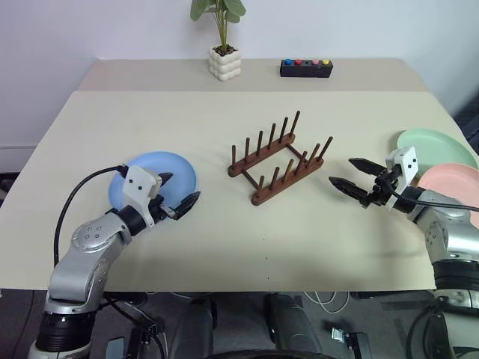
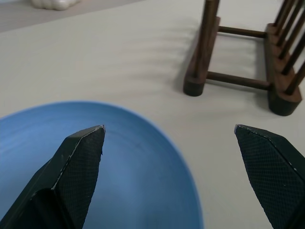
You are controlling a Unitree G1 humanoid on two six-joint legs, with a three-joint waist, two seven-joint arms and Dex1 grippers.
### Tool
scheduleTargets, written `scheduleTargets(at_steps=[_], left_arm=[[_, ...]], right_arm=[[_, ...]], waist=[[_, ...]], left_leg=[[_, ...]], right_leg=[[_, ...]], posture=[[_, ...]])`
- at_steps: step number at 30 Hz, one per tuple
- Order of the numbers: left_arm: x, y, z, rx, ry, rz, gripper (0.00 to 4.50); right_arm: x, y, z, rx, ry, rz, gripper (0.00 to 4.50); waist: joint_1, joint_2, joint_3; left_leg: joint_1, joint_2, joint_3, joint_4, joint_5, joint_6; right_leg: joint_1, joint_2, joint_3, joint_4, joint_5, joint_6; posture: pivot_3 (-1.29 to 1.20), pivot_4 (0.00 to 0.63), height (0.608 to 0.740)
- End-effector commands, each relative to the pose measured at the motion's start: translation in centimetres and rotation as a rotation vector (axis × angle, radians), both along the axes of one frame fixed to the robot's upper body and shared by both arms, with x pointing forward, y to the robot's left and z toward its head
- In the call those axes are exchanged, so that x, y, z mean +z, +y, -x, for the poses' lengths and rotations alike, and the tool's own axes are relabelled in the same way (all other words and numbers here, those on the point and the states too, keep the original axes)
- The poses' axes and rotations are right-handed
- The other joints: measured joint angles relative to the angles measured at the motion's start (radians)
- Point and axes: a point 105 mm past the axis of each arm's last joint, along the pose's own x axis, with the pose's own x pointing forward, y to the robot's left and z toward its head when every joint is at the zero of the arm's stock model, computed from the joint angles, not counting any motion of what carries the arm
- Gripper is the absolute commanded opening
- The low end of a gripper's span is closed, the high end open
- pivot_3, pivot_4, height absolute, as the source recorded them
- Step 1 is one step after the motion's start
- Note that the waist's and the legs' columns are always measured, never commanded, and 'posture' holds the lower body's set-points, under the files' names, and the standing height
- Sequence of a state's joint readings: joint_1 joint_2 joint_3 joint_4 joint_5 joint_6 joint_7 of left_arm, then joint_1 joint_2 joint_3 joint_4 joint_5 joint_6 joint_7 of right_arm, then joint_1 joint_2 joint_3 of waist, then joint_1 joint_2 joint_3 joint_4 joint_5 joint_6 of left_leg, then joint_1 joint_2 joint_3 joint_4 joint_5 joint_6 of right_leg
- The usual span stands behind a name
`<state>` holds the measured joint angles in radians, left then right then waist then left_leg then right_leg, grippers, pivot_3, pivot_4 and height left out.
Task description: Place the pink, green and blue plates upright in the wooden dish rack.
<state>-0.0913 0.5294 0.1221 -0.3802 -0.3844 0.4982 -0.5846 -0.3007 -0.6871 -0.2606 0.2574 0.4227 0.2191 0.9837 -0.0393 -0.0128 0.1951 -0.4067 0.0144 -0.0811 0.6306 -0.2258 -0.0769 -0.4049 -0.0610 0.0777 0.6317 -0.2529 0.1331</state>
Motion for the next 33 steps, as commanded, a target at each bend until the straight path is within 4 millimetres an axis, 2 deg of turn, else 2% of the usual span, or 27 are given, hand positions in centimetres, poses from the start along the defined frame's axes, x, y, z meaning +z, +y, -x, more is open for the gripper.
scheduleTargets(at_steps=[1,5,7,10,14,17,18,19,20,25,29,33], left_arm=[[0.8,-0.8,0.3,-0.063,-0.015,0.002,4.5],[0.3,-1.9,0.8,-0.15,0.034,0.012,4.5],[0.2,-2.2,2.1,-0.205,0.058,0.025,4.5],[-0.2,-5.1,3.5,-0.404,0.119,-0.018,4.5],[-1.1,-7.9,3.9,-0.497,0.145,-0.078,4.5],[-2.4,-8.7,3.6,-0.478,0.159,-0.152,4.5],[-2.7,-9.6,3.2,-0.477,0.159,-0.16,4.5],[-3.1,-10.6,1.9,-0.447,0.171,-0.155,4.5],[-3.4,-11.1,1.5,-0.43,0.18,-0.153,4.5],[-4.1,-11.2,0.5,-0.338,0.15,-0.164,4.5],[-4.6,-12.5,0.4,-0.327,0.156,-0.153,4.5],[-5.1,-12.3,0.0,-0.278,0.16,-0.148,4.5]], right_arm=[[1.9,-1.1,0.8,-0.046,-0.056,0.001,4.44],[2.1,-1.1,1.8,-0.033,-0.025,-0.024,4.44],[2.0,-0.6,2.9,-0.018,-0.019,-0.012,4.44],[1.6,0.4,4.1,0.034,0.019,0.011,4.44],[0.5,2.5,5.8,0.116,0.075,0.032,4.44],[0.6,3.8,6.4,0.129,0.065,0.031,4.44],[0.8,4.4,6.5,0.137,0.058,0.019,4.44],[0.9,4.5,6.2,0.14,0.056,0.0,4.44],[0.8,4.9,6.4,0.144,0.054,-0.013,4.44],[0.2,6.7,7.7,0.155,0.061,-0.043,4.44],[0.1,7.1,7.7,0.143,0.055,-0.062,4.44],[0.3,8.1,8.4,0.152,0.05,-0.084,4.44]], waist=[[-0.002,0.0,0.0],[-0.003,0.0,0.0],[-0.004,0.0,0.0],[0.0,0.0,0.0],[0.006,0.0,0.0],[0.0,0.0,-0.001],[-0.001,0.0,-0.001],[0.0,0.0,-0.001],[0.003,0.0,-0.001],[0.003,-0.001,-0.001],[0.004,-0.001,-0.001],[0.009,-0.001,-0.001]], left_leg=[[0.0,0.0,0.0,0.0,0.0,0.0],[0.0,0.0,0.0,0.0,0.0,0.0],[0.0,0.0,0.0,0.0,0.0,0.0],[0.0,0.0,0.0,-0.001,0.0,0.0],[0.0,0.0,0.0,0.002,0.0,0.0],[0.0,0.0,0.0,0.001,0.0,0.0],[0.001,0.0,0.0,0.001,0.0,0.0],[0.0,0.0,0.0,0.001,0.0,0.0],[0.001,0.0,0.0,0.001,0.0,0.0],[0.0,0.0,0.0,0.0,0.0,0.0],[0.0,0.0,0.0,0.001,0.0,0.0],[0.0,0.0,0.0,0.002,0.0,0.0]], right_leg=[[0.0,0.0,0.0,0.0,0.0,0.0],[0.0,0.0,0.0,0.0,0.0,0.0],[0.0,0.0,0.0,0.0,0.0,0.0],[0.0,0.0,0.0,0.0,-0.001,-0.001],[0.001,0.0,0.0,0.0,-0.002,-0.004],[0.001,0.0,0.001,0.0,-0.002,-0.004],[0.001,0.0,0.0,0.0,-0.002,-0.004],[0.001,0.0,0.0,0.0,-0.002,-0.003],[0.001,0.0,0.0,0.0,-0.002,-0.003],[0.001,0.0,0.0,0.0,-0.002,-0.002],[0.0,0.0,0.0,0.0,-0.001,0.0],[0.001,0.0,0.0,0.0,-0.002,-0.003]], posture=[[0.0,0.15,0.73],[0.0,0.15,0.73],[0.0,0.15,0.73],[0.0,0.15,0.73],[0.0,0.15,0.73],[0.0,0.15,0.73],[0.0,0.15,0.73],[0.0,0.15,0.73],[0.0,0.15,0.73],[0.0,0.15,0.73],[0.0,0.15,0.73],[0.0,0.15,0.73]])
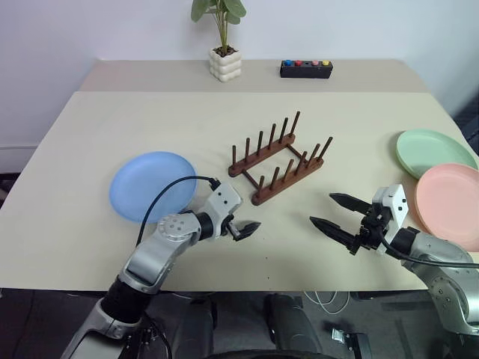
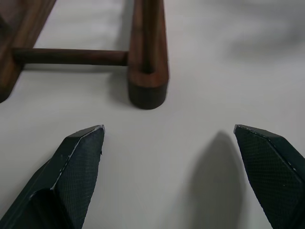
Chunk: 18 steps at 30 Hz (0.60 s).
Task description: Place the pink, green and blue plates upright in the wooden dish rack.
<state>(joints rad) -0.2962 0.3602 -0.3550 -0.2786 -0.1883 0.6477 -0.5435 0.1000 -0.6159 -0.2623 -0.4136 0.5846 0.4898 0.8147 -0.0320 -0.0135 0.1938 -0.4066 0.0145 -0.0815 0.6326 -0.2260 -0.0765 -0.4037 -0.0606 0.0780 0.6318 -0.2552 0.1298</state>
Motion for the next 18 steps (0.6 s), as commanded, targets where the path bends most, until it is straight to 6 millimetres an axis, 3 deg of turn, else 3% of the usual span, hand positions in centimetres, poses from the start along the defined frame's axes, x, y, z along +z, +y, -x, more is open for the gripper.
scheduleTargets(at_steps=[1,17,18], left_arm=[[0.0,0.1,-0.6,0.051,-0.024,-0.001,4.5],[-0.8,-2.8,-3.3,0.072,-0.041,0.03,4.5],[-0.8,-3.1,-3.4,0.06,-0.042,0.035,4.24]], right_arm=[[1.1,1.4,1.1,0.037,-0.034,-0.03,4.44],[1.8,2.4,2.2,-0.015,-0.039,-0.032,4.44],[2.0,2.3,2.3,-0.035,-0.044,-0.025,4.48]], waist=[[0.003,0.0,0.0],[0.022,0.0,-0.001],[0.022,0.0,-0.001]], left_leg=[[0.0,0.0,0.0,0.0,0.0,0.0],[0.001,0.0,0.0,0.001,0.0,0.0],[0.0,0.0,0.0,0.001,0.0,0.0]], right_leg=[[0.0,0.0,0.0,0.0,0.0,0.0],[0.001,0.0,0.0,0.0,0.0,-0.001],[0.001,0.0,0.0,0.0,0.0,-0.001]], posture=[[0.0,0.15,0.73],[0.0,0.15,0.73],[0.0,0.15,0.73]])
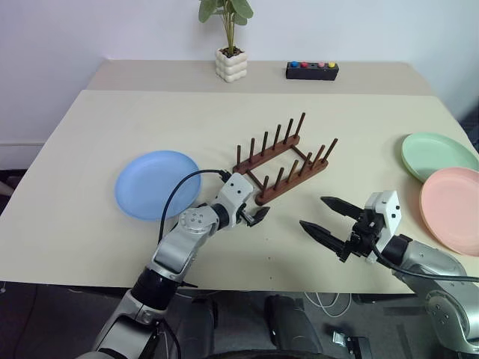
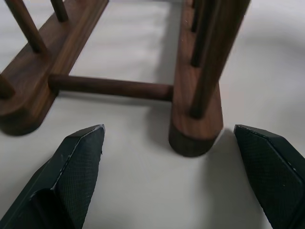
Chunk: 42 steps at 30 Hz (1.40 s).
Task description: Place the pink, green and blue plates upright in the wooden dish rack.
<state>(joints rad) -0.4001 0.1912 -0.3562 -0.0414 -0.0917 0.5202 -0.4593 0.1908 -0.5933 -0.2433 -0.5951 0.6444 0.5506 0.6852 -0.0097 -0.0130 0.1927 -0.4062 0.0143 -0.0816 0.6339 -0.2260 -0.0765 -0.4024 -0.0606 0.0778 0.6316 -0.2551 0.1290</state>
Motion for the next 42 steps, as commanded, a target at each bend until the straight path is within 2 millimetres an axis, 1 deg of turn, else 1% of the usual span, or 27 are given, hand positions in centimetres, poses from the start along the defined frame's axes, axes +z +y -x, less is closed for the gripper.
scheduleTargets(at_steps=[1,2,3,5,6,7,8,9,11,13,14,17,19,23,25,28,34,36,37,41,42], left_arm=[[-0.8,-1.0,-0.2,-0.033,0.019,-0.006,3.94],[-0.8,-1.1,-0.2,-0.04,0.015,-0.004,3.65],[-0.6,-1.2,-0.1,-0.053,0.007,0.003,3.21],[-0.5,-1.5,-0.1,-0.069,-0.006,0.004,2.23],[-0.4,-1.2,-0.1,-0.072,-0.009,0.003,1.82],[-0.4,-1.1,-0.2,-0.073,-0.009,0.001,1.28],[-0.3,-0.8,-0.3,-0.082,-0.015,-0.008,0.9],[-0.2,-0.6,-0.3,-0.094,-0.02,-0.018,0.79],[0.1,-0.3,-0.3,-0.135,-0.035,-0.022,0.79],[0.7,-0.4,0.3,-0.217,-0.047,-0.007,0.79],[1.0,-0.4,0.7,-0.27,-0.053,-0.002,0.79],[1.7,-0.5,2.4,-0.502,-0.053,-0.008,0.79],[1.9,-0.4,2.7,-0.589,-0.041,-0.017,0.79],[1.9,-0.7,1.1,-0.688,-0.051,-0.083,0.79],[1.8,-0.8,0.8,-0.701,-0.059,-0.089,0.79],[1.7,-1.6,-0.6,-0.7,-0.072,-0.111,0.79],[1.2,-2.1,-1.0,-0.726,-0.071,-0.123,0.79],[1.1,-2.1,-0.8,-0.738,-0.051,-0.113,1.82],[1.1,-2.1,-0.8,-0.738,-0.044,-0.108,2.1],[1.2,-1.5,-1.0,-0.706,-0.07,-0.121,4.08],[1.2,-1.4,-1.0,-0.699,-0.074,-0.124,4.48]], right_arm=[[1.6,0.0,0.6,-0.034,-0.055,0.007,4.5],[1.7,0.0,0.7,-0.044,-0.055,0.01,4.5],[1.9,0.1,1.0,-0.046,-0.056,0.006,4.5],[2.0,-0.2,1.3,-0.053,-0.053,0.004,4.5],[2.1,-0.3,1.3,-0.063,-0.052,0.007,4.5],[2.1,-0.5,1.3,-0.073,-0.051,0.011,4.5],[2.1,-0.5,1.3,-0.078,-0.053,0.013,4.5],[2.2,-0.7,1.2,-0.082,-0.052,0.015,4.5],[2.2,-1.2,1.3,-0.092,-0.047,0.025,4.5],[2.1,-1.8,1.7,-0.099,-0.033,0.042,4.5],[2.0,-2.2,1.9,-0.104,-0.024,0.053,4.5],[1.4,-3.3,2.5,-0.12,0.012,0.096,4.5],[1.2,-3.5,2.9,-0.122,0.025,0.107,4.5],[0.9,-3.7,3.5,-0.143,0.028,0.116,4.5],[0.9,-3.7,3.6,-0.146,0.026,0.118,4.5],[0.8,-3.9,4.0,-0.18,0.018,0.116,4.5],[0.6,-4.3,4.5,-0.212,0.012,0.124,4.5],[0.4,-4.4,4.5,-0.211,0.012,0.126,4.5],[0.3,-4.5,4.4,-0.212,0.013,0.126,4.5],[-0.4,-5.2,4.4,-0.219,0.026,0.146,4.5],[-0.5,-5.3,4.4,-0.219,0.027,0.149,4.5]], waist=[[0.001,0.0,0.0],[0.001,0.0,0.0],[0.001,0.0,0.0],[0.0,0.0,0.0],[0.0,0.0,0.0],[-0.001,0.0,0.0],[-0.001,0.0,0.0],[-0.002,0.0,0.0],[-0.002,0.0,0.0],[-0.001,0.0,0.0],[-0.001,0.0,0.0],[-0.001,0.0,0.0],[0.0,0.0,0.0],[0.0,-0.001,0.0],[-0.006,-0.001,0.0],[-0.003,-0.001,0.0],[-0.003,-0.001,0.0],[-0.004,-0.001,0.0],[-0.004,-0.001,0.0],[-0.003,-0.001,0.0],[-0.003,-0.001,0.0]], left_leg=[[0.0,0.0,0.0,0.0,0.0,0.0],[0.0,0.0,0.0,0.001,0.0,0.0],[0.0,0.0,0.0,0.001,0.0,0.0],[0.0,0.0,0.0,0.0,0.0,0.0],[0.0,0.0,0.0,0.0,0.0,0.0],[0.0,0.0,0.0,0.0,0.0,0.0],[0.0,0.0,0.0,0.0,0.0,0.0],[0.0,0.0,0.0,0.0,0.0,0.0],[0.0,0.0,0.0,0.0,0.0,0.0],[0.0,0.0,0.0,0.0,0.0,0.0],[0.0,0.0,0.0,-0.001,0.0,0.0],[0.0,0.0,0.0,-0.001,0.0,0.0],[-0.001,0.0,0.0,-0.001,0.0,0.0],[-0.001,0.0,0.0,0.0,0.0,0.0],[-0.002,0.0,0.0,0.0,0.0,0.0],[-0.002,0.0,0.0,-0.002,0.0,0.001],[-0.002,0.0,0.0,-0.001,0.0,0.001],[-0.002,0.0,0.0,-0.001,0.0,0.001],[-0.002,0.0,0.0,-0.001,0.0,0.001],[-0.002,0.0,0.0,-0.001,0.0,0.001],[-0.002,0.0,0.0,-0.001,0.0,0.001]], right_leg=[[0.0,0.0,0.0,0.0,0.0,0.0],[0.001,0.0,0.0,0.0,0.0,0.0],[0.001,0.0,0.0,-0.001,0.0,0.0],[0.001,0.0,0.0,-0.001,0.0,0.0],[0.001,0.0,0.0,-0.001,0.0,0.0],[0.001,0.0,0.0,-0.001,0.0,0.0],[0.001,0.0,0.0,-0.001,0.0,0.0],[0.001,0.0,0.0,-0.001,0.0,0.0],[0.001,0.0,0.0,-0.001,0.0,0.0],[0.001,0.0,0.0,-0.001,0.0,0.0],[0.001,0.0,0.0,-0.001,0.0,0.0],[0.0,0.0,0.0,-0.001,0.0,0.0],[0.0,-0.001,0.0,-0.002,0.0,0.0],[0.0,0.0,-0.001,-0.002,0.0,-0.001],[0.0,-0.001,0.0,-0.002,0.0,0.0],[-0.001,0.0,0.0,-0.002,-0.001,0.0],[-0.002,0.0,0.0,-0.002,-0.001,0.0],[-0.002,0.0,0.0,-0.002,-0.001,0.0],[-0.002,0.0,0.0,-0.002,-0.001,0.0],[-0.002,0.0,0.0,-0.002,-0.001,0.0],[-0.002,0.0,0.0,-0.002,-0.001,0.0]], posture=[[0.0,0.15,0.73],[0.0,0.15,0.73],[0.0,0.15,0.73],[0.0,0.15,0.73],[0.0,0.15,0.73],[0.0,0.15,0.73],[0.0,0.15,0.73],[0.0,0.15,0.73],[0.0,0.15,0.73],[0.0,0.15,0.73],[0.0,0.15,0.73],[0.0,0.15,0.73],[0.0,0.15,0.73],[0.0,0.15,0.73],[0.0,0.15,0.73],[0.0,0.15,0.73],[0.0,0.15,0.73],[0.0,0.15,0.73],[0.0,0.15,0.73],[0.0,0.15,0.73],[0.0,0.15,0.73]])
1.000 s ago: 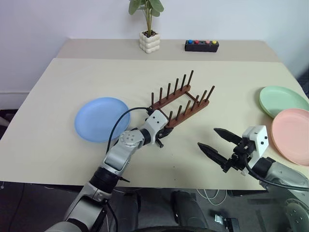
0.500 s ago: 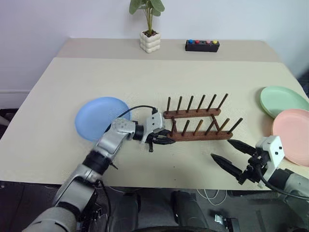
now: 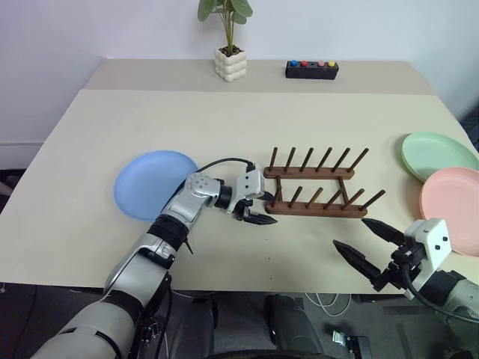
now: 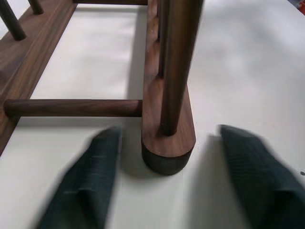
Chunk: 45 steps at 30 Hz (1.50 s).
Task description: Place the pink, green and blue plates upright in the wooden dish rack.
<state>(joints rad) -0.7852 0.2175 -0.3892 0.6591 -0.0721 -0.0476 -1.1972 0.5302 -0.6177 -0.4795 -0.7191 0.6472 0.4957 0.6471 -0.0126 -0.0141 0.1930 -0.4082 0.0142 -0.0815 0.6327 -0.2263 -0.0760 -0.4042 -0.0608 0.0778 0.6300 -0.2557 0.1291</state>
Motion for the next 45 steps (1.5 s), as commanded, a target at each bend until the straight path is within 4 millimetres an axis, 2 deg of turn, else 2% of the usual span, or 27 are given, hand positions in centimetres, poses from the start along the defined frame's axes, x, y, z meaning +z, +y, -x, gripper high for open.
scheduleTargets(at_steps=[1,3,5,6,7,8,10,12,13,14,15,23,27,37,45], left_arm=[[1.0,0.3,-0.3,0.023,-0.042,0.021,4.48],[1.1,1.3,-0.2,0.054,-0.033,0.026,4.48],[1.2,2.3,0.1,0.085,-0.02,0.027,4.5],[1.3,2.6,0.3,0.101,-0.01,0.036,4.21],[1.3,2.9,0.7,0.104,0.0,0.043,3.94],[1.3,3.0,1.2,0.1,0.006,0.046,3.62],[1.3,2.9,2.2,0.085,0.017,0.049,2.67],[1.5,2.5,2.9,0.07,0.039,0.061,1.53],[1.5,2.2,3.1,0.064,0.044,0.061,1.03],[1.5,2.1,3.3,0.062,0.047,0.059,0.52],[1.3,1.7,3.6,0.046,0.046,0.046,0.07],[0.7,-0.2,3.8,0.048,0.036,0.027,0.07],[0.6,-1.1,2.3,0.141,-0.021,0.036,0.07],[0.8,-1.2,-0.4,0.288,-0.087,0.077,0.07],[0.8,-1.2,-1.0,0.309,-0.091,0.081,0.07]], right_arm=[[0.0,-0.6,0.1,-0.006,-0.016,0.028,4.5],[-0.7,-1.5,0.0,-0.039,0.013,0.04,4.5],[-1.6,-2.8,-0.1,-0.084,0.041,0.091,3.96],[-1.9,-3.0,-0.1,-0.085,0.051,0.106,3.67],[-2.2,-3.2,-0.1,-0.089,0.059,0.116,3.18],[-2.4,-3.4,-0.2,-0.094,0.061,0.128,2.68],[-2.6,-3.7,-0.5,-0.103,0.061,0.146,1.69],[-2.8,-3.7,-0.7,-0.099,0.058,0.158,0.55],[-2.9,-3.8,-0.9,-0.101,0.058,0.167,0.1],[-2.9,-3.8,-1.0,-0.102,0.057,0.174,0.0],[-3.0,-3.8,-1.4,-0.104,0.054,0.189,0.0],[-3.6,-3.8,-4.3,-0.11,0.037,0.26,0.0],[-3.8,-4.4,-6.2,-0.148,0.013,0.289,0.0],[-3.8,-4.7,-8.7,-0.182,-0.041,0.307,0.0],[-3.4,-5.2,-10.6,-0.217,-0.102,0.325,0.0]], waist=[[0.0,0.0,0.0],[-0.003,0.0,0.0],[-0.003,0.0,0.0],[-0.002,0.0,0.0],[-0.001,0.001,0.0],[-0.001,0.001,0.0],[-0.001,0.001,0.0],[0.002,0.001,0.0],[0.002,0.001,0.0],[0.002,0.001,0.0],[0.002,0.001,0.0],[-0.001,0.001,0.0],[0.0,0.001,0.0],[-0.002,0.001,-0.001],[-0.002,0.001,-0.001]], left_leg=[[0.0,0.0,0.0,0.0,0.0,0.0],[0.0,0.0,0.0,0.0,0.0,0.0],[0.0,0.0,0.0,-0.001,0.0,0.0],[0.001,0.0,0.0,-0.001,0.0,0.0],[0.001,0.0,0.0,-0.001,0.0,0.0],[0.001,0.0,0.0,-0.001,0.0,0.0],[0.001,0.0,0.0,-0.001,0.0,0.0],[0.001,0.0,0.0,0.0,0.0,0.0],[0.001,0.0,0.0,0.0,0.0,0.0],[0.001,0.0,0.0,0.0,0.0,0.0],[0.001,0.0,0.0,0.001,0.0,0.0],[0.001,0.0,0.0,0.0,0.0,0.0],[0.001,0.0,0.0,0.0,0.0,0.0],[0.002,0.0,0.0,0.0,0.0,0.0],[0.002,0.0,0.0,0.0,0.0,0.0]], right_leg=[[0.0,0.0,0.0,0.0,0.0,0.0],[0.0,0.0,0.0,0.0,0.0,0.0],[0.0,0.0,0.0,0.0,0.0,0.0],[0.0,0.0,0.0,0.0,0.0,0.0],[0.0,0.0,0.0,0.001,0.0,0.0],[0.0,0.0,0.0,0.001,0.0,0.0],[0.0,0.0,0.0,0.001,0.0,0.0],[0.0,0.0,0.0,0.001,0.0,0.0],[0.001,0.0,0.0,0.001,0.0,0.0],[0.001,0.0,0.0,0.001,0.0,0.0],[0.001,0.0,0.0,0.001,0.0,0.0],[0.001,0.0,0.0,0.001,0.0,0.0],[0.001,0.0,0.0,0.001,0.0,0.0],[0.001,0.0,0.0,0.001,0.001,0.001],[0.001,0.0,0.0,0.001,0.002,0.004]], posture=[[0.0,0.15,0.73],[0.0,0.15,0.73],[0.0,0.15,0.73],[0.0,0.15,0.73],[0.0,0.15,0.73],[0.0,0.15,0.73],[0.0,0.15,0.73],[0.0,0.15,0.73],[0.0,0.15,0.73],[0.0,0.15,0.73],[0.0,0.15,0.73],[0.0,0.15,0.73],[0.0,0.15,0.73],[0.0,0.15,0.73],[0.0,0.15,0.73]])
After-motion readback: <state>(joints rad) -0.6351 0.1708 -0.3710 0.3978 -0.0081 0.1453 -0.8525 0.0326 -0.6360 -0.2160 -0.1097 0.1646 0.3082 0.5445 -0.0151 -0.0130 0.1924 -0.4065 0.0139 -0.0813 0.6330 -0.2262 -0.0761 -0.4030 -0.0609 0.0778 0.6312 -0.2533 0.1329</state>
